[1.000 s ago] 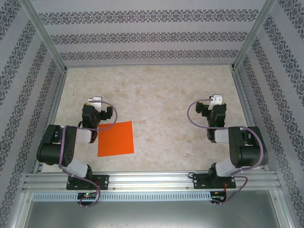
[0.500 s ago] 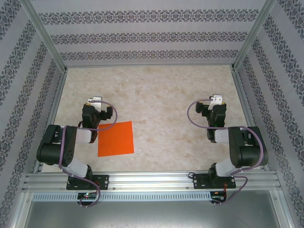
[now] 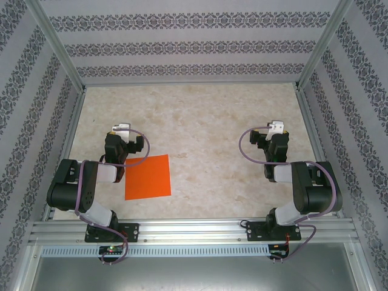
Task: Fold a paper plane with a square sheet of paper (pick it up from the middle)
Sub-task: Move the square sheet of paper to the center of the table.
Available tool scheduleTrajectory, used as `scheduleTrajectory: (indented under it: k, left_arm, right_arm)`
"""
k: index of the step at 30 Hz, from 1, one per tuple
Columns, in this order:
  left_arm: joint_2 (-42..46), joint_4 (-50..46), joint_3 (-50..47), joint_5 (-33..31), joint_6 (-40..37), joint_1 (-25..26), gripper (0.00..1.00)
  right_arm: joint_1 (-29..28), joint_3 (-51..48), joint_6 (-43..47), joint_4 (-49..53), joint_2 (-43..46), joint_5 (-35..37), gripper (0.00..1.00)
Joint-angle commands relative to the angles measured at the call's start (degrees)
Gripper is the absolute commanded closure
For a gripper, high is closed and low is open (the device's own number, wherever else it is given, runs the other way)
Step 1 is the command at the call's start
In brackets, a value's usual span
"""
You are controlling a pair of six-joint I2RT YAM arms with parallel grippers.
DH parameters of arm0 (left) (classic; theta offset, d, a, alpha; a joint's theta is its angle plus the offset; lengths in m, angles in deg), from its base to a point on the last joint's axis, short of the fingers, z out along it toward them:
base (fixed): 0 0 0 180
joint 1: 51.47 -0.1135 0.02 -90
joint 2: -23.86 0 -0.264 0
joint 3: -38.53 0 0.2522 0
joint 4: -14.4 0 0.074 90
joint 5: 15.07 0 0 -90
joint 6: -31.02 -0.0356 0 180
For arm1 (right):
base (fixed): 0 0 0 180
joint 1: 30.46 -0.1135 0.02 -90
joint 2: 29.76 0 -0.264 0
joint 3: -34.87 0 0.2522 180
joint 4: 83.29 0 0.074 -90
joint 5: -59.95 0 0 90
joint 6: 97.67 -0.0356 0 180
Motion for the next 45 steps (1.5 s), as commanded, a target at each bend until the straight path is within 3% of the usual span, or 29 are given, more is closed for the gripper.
scheduleTrajectory:
  k: [1,19,23,26,28,31,33,35,37,39,42,45]
  left_arm:
    - [0.2,0.9,1.0,0.6,-0.6,-0.7,0.0]
    - [0.5,1.3,0.6,0.5,-0.6,-0.8,0.0]
    - [3.9,-3.1,1.7,-2.1,0.7,-0.7,0.0]
    - [8.7,-10.3,3.0,-3.6,2.0,-0.8,0.0]
    - [11.8,-13.3,3.0,-3.6,2.7,-0.8,0.0]
    - [16.6,-17.1,3.1,-5.6,5.9,-0.8,0.0]
    - [19.7,-20.4,4.0,-6.0,8.8,-0.8,0.0]
    - [22.4,-26.4,6.6,-5.0,11.9,-0.9,0.0]
    - [24.1,-33.7,10.2,-4.6,14.4,-0.8,0.0]
    - [25.4,-40.8,13.5,-4.9,17.7,-0.9,0.0]
    - [27.7,-50.8,18.0,-5.1,23.0,-0.9,0.0]
    - [30.3,-58.9,20.5,-5.6,30.2,-0.9,0.0]
  right_arm:
    - [0.1,0.7,0.1,-2.1,1.0,-0.7,0.02]
    - [0.5,0.5,-0.2,-2.3,1.1,-1.6,0.02]
    - [0.0,0.1,0.8,-3.0,1.7,-2.2,0.02]
    - [-2.3,-1.2,3.1,-0.8,6.8,-0.1,0.02]
    - [-2.9,0.2,2.0,6.8,11.9,0.7,0.02]
    - [-4.7,7.9,-2.8,30.9,19.9,2.5,0.02]
    - [-5.6,12.9,-9.1,44.1,23.4,2.8,0.02]
    - [-6.1,17.2,-21.4,54.2,25.6,3.1,0.02]
    - [-5.9,20.7,-31.5,61.8,26.2,-0.7,0.02]
    - [-5.5,22.5,-28.9,63.0,26.1,-15.4,0.02]
    - [-6.1,18.0,-38.9,53.3,26.2,-28.7,0.02]
    - [-5.7,12.9,-49.0,46.1,26.2,-32.9,0.02]
